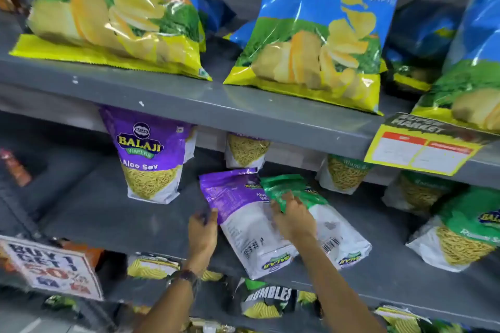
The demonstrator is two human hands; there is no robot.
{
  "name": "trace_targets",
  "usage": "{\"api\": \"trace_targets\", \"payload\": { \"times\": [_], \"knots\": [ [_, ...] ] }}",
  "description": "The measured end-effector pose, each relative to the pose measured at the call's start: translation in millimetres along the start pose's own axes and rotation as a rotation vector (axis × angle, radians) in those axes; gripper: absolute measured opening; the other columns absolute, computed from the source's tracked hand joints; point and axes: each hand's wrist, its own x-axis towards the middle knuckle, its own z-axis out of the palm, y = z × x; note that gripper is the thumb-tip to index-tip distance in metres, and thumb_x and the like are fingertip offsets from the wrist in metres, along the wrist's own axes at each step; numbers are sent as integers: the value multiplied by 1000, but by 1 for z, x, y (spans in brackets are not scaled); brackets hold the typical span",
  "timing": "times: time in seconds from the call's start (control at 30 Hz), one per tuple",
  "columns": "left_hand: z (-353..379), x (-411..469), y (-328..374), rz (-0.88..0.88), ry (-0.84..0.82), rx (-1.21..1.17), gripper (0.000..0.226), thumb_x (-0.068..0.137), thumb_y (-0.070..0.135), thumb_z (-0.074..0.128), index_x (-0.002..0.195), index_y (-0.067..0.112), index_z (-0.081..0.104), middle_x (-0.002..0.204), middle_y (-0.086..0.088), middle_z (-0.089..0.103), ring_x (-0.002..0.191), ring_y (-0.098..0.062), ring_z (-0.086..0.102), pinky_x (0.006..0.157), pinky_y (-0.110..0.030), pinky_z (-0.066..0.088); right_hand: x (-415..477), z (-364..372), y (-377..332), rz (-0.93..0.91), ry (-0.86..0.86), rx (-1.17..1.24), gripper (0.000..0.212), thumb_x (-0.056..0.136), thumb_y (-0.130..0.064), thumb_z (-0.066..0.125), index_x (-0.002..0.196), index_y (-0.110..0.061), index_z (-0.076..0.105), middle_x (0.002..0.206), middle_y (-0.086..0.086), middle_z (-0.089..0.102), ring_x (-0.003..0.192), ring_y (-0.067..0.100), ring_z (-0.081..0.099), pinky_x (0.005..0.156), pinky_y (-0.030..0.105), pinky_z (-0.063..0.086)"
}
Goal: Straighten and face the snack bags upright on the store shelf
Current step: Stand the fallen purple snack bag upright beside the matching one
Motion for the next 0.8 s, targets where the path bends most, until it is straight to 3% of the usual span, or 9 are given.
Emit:
{"api": "trace_targets", "payload": {
  "times": [0.03,0.1,0.2,0.27,0.33,0.43,0.57,0.7,0.8],
  "knots": [
    [4,4,-2,-111,-21,-75,18,88,25,59,77,11,55,72,-9,56,83,-24,52,78,-42,47,10,4,3,51,-122,73,40,93,-42,41,113,-9,53,115,23,60,111,37,57,91,40,44],
    [10,9,-7,-285,-175,-124,20,85,32,62,80,13,58,77,-9,61,81,-26,58,77,-41,52,23,15,8,79,-324,138,36,92,-43,40,95,-11,55,104,26,60,108,37,60,92,39,46],
    [12,9,-14,-304,-300,-89,24,79,34,68,93,15,63,95,-7,69,91,-23,64,84,-43,54,27,26,15,121,-440,256,52,91,-50,44,123,-9,44,97,7,55,89,22,56,80,33,46],
    [11,5,-11,-269,-305,-71,31,76,31,71,100,13,64,101,-10,70,94,-25,65,83,-44,55,27,26,18,127,-481,367,59,88,-52,50,126,-9,37,94,1,53,86,21,55,73,32,43],
    [11,2,-6,-243,-295,-57,37,74,28,74,104,8,64,102,-13,71,90,-26,67,76,-39,56,27,26,25,150,-445,516,57,82,-48,62,117,-7,45,103,5,61,95,26,61,79,38,49],
    [4,-5,2,-186,-263,-42,44,69,24,79,106,8,61,100,-11,71,89,-23,68,73,-39,58,19,25,33,125,-443,690,52,69,-45,77,104,-11,59,101,9,71,90,23,68,82,42,56],
    [-13,-12,16,-74,-285,-23,44,69,19,79,104,9,54,94,-4,69,78,-13,69,58,-33,58,8,21,35,99,-463,889,55,46,-51,82,87,-22,60,74,-8,75,68,7,72,54,19,53],
    [-26,-2,31,97,-271,-23,39,66,11,81,95,16,55,95,1,70,78,-8,69,67,-36,59,17,12,23,-78,-461,896,53,48,-35,91,93,-21,64,78,-12,77,69,1,71,51,11,48],
    [-24,17,48,275,-326,15,42,66,4,79,94,20,53,95,5,69,78,3,67,69,-17,55,28,6,10,-201,-404,813,40,53,-23,91,87,-22,70,76,-14,76,69,0,68,57,13,49]
  ]
}}
